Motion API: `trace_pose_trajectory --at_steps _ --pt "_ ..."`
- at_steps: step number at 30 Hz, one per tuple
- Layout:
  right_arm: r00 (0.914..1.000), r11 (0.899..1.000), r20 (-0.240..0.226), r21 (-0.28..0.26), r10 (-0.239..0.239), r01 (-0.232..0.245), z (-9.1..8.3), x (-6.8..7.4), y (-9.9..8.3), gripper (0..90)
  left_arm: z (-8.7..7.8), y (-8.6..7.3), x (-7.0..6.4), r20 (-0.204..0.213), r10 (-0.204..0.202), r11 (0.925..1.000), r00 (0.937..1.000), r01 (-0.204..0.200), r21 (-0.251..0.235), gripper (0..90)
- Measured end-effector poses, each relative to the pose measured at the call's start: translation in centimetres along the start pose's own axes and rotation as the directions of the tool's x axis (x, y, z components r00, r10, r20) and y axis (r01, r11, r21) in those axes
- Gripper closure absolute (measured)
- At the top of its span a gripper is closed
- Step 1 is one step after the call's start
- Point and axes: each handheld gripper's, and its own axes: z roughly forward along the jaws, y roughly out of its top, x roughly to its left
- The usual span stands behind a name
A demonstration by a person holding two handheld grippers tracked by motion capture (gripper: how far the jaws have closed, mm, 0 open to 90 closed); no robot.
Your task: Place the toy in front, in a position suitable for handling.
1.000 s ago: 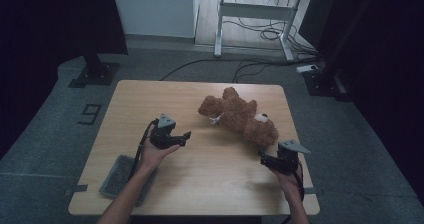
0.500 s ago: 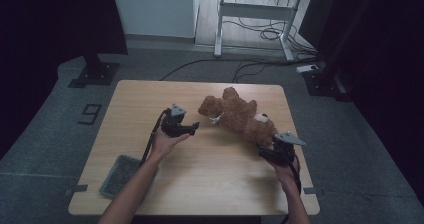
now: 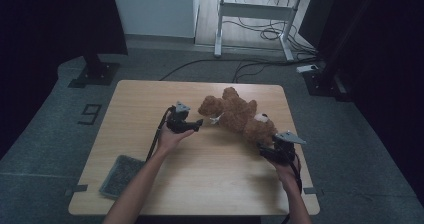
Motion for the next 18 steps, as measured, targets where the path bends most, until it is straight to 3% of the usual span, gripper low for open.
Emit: trace_pose_trajectory --at_steps 11,14,18 --pt "0.9999 1.000 -0.013 0.002 -0.008 0.008 0.6 0.3 0.2 28.2 1.8 1.1 0.5 -0.015 0.028 0.9995 0.9995 -0.028 -0.011 25.7" --pt "0.9999 1.000 -0.012 0.008 -0.008 0.008 0.8 0.3 0.3 27.9 2.3 1.0 0.7 0.000 0.006 0.9999 1.0000 -0.006 -0.013 25.7" --pt "0.9999 1.000 -0.011 0.009 -0.011 0.011 0.9 0.3 0.3 27.6 2.7 1.2 0.7 0.008 0.009 0.9998 0.9999 -0.009 -0.016 25.8"
